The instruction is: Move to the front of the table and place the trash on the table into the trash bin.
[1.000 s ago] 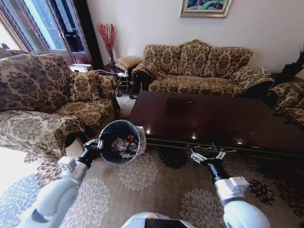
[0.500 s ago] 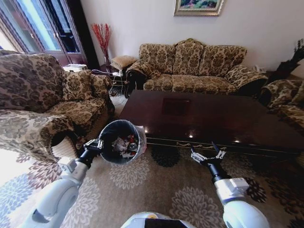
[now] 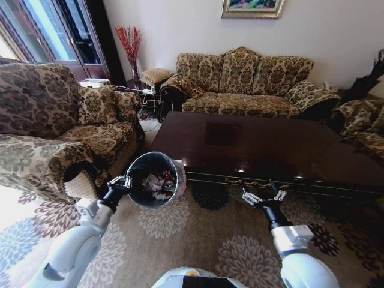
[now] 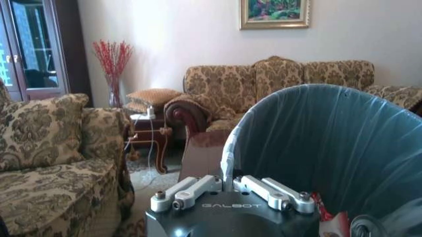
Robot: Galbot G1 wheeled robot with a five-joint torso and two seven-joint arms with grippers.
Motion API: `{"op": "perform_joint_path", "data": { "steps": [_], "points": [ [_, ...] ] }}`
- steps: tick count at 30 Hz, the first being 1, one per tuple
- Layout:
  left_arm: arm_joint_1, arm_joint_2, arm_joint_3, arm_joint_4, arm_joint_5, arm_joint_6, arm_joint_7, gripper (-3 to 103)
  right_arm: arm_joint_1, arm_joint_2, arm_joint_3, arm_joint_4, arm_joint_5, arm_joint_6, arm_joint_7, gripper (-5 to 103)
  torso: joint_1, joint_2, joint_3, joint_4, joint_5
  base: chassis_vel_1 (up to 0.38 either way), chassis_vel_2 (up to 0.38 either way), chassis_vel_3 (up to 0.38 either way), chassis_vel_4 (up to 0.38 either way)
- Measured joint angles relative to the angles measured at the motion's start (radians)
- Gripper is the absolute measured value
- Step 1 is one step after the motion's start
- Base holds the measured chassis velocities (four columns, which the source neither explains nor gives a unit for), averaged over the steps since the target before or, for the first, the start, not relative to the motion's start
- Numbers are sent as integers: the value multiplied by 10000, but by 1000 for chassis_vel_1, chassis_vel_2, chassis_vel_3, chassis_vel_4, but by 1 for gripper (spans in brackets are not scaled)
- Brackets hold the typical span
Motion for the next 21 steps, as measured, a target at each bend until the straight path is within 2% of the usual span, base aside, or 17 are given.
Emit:
{"op": "perform_joint_path", "data": {
  "steps": [10,21],
  "points": [
    [-21,0,36,12,2,30,-21,3,30,15,3,-18,116,122,32,100,-136,-340,-206,1,-3,73,64,-48,-63],
    [-19,-26,90,21,129,30,-26,3,46,15,8,-78,144,203,25,100,-338,-807,-470,1,2,7,12,-3,-7]
  ]
}}
